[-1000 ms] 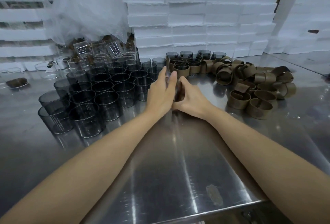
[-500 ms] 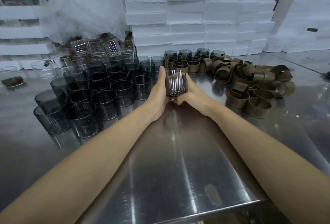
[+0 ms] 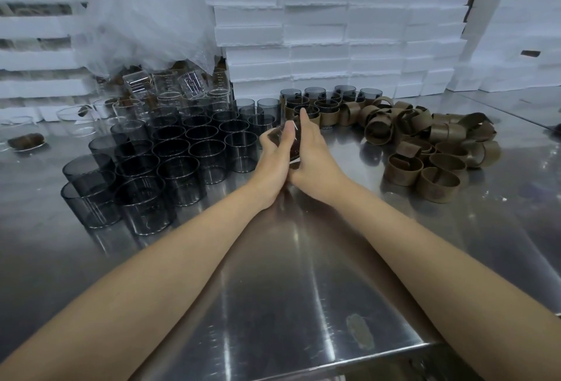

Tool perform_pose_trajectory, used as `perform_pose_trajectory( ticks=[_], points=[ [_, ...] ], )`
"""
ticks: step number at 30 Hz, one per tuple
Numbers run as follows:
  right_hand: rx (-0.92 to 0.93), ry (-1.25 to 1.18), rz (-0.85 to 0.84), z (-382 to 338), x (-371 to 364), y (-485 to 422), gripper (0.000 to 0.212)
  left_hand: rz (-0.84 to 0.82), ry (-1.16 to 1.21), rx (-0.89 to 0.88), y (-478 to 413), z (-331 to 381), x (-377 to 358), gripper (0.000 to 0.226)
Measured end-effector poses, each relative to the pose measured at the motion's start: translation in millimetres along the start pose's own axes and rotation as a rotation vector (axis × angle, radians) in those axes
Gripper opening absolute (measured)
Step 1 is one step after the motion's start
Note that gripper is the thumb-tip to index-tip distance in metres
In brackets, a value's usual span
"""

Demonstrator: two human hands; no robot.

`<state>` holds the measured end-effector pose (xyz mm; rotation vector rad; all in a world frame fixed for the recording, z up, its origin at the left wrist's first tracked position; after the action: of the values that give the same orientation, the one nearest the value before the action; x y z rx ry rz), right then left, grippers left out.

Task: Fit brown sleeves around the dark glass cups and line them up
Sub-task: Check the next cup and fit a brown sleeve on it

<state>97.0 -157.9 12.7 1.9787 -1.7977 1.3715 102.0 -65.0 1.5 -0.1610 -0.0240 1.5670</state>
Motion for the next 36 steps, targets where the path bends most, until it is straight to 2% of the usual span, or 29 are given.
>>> perform_pose_trajectory(
  ticks=[5,9,14,17,21,24,26,28,29,36],
  points=[
    [-0.087,-0.115,0.027,8.3,9.3,-3.3,0.109,-0.034,-0.128,-0.047,1.9,0.2,-2.5,0.049],
    [-0.126,-0.259,-0.04,13.6,19.0,-6.8,0.112,-0.03,-0.158,-0.077,3.3,1.8,-1.9,0.043],
    [-0.069,-0.373,-0.049,18.5,24.5,-4.3,0.087,-0.056,-0.199,-0.098,1.8,1.1,-2.6,0.054],
    [-0.06,-0.358,-0.029,16.4,21.4,-1.9,0.108,-0.041,-0.226,-0.107,3.0,2.4,-2.5,0.06],
    [-0.041,-0.324,-0.002,17.5,15.9,-2.7,0.108,0.012,-0.205,-0.109,3.9,3.1,-1.3,0.046],
    [-0.086,-0.318,0.008,20.8,14.0,-3.8,0.11,0.019,-0.249,-0.111,5.4,5.3,-0.5,0.048],
    [-0.097,-0.291,0.028,19.3,15.8,-4.7,0.096,0.015,-0.267,-0.112,8.2,8.6,-1.3,0.048],
    [-0.087,-0.275,0.054,17.8,19.7,-5.9,0.064,0.021,-0.271,-0.117,10.2,10.4,-1.6,0.048],
    [-0.094,-0.265,0.053,17.3,21.2,-6.3,0.055,0.021,-0.276,-0.123,11.2,10.7,-1.7,0.049],
    [-0.118,-0.123,-0.049,13.1,25.6,-5.6,0.031,-0.031,-0.235,-0.087,7.3,5.0,-1.7,0.058]
  ],
)
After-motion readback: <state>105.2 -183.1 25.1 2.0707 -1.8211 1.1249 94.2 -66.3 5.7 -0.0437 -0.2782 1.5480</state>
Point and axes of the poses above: each hand's wrist, its own y-axis away from the middle knuckle, its own x-axis out of the back of the hand, z = x × y, the point moved 3 cm from there along -y, towards the middle knuckle, and after that the axes turned 3 degrees about y, right-handed, at the moved point
